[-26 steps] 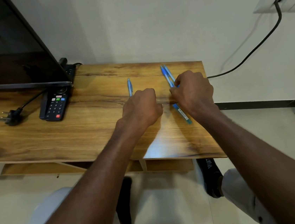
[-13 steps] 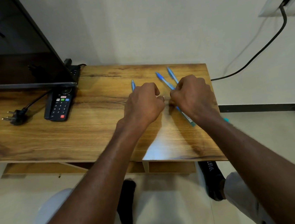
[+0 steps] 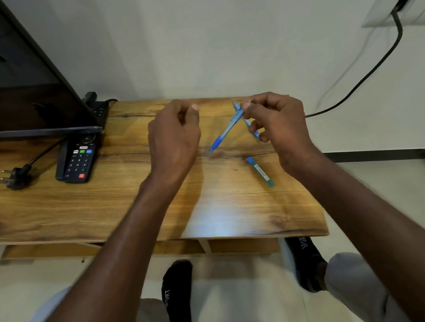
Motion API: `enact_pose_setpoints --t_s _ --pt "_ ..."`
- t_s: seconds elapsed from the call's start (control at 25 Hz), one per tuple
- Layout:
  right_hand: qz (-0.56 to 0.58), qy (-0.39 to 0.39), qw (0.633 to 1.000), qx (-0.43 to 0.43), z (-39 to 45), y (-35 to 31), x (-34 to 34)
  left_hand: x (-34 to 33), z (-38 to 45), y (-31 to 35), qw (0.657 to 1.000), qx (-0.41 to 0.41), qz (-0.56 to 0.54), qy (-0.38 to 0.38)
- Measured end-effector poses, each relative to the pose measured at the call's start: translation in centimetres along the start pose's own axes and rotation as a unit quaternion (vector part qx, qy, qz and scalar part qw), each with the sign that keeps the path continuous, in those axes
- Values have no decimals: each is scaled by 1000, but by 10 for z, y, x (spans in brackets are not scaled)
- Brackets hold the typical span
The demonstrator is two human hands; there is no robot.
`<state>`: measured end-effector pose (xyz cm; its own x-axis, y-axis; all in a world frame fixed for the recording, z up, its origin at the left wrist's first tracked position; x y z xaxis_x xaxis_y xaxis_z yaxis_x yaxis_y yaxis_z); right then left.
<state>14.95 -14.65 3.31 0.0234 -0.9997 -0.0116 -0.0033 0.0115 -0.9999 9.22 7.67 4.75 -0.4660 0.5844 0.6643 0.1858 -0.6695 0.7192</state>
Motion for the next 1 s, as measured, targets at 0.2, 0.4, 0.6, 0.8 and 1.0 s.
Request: enact_pose_setpoints --t_s 0.2,0.4,0.6,0.8,1.0 --pt "50 -8 996 -79 3 17 2 -10 -1 -28 989 24 119 -87" --pt "6 -79 985 -153 -7 31 -16 -31 -15 1 982 -16 -12 -186" --pt "69 -92 970 -215 -14 39 -20 -50 -32 16 949 -14 -66 -308" --pt "94 -97 954 -267 -16 48 -20 -52 -37 17 938 -7 -73 -340" --pt "78 -83 961 -254 -16 47 -16 -53 -41 10 930 -12 -46 -363"
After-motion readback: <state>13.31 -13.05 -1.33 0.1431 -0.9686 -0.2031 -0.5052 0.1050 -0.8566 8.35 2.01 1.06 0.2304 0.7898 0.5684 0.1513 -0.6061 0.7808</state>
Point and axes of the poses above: each hand's wrist, its own z-axis towards the middle knuckle, its own x-axis out of the back of the hand, y = z × x, the point moved 9 cm from there along z, towards the middle knuckle, and after that the axes turned 9 degrees about z, right-handed, at the moved point
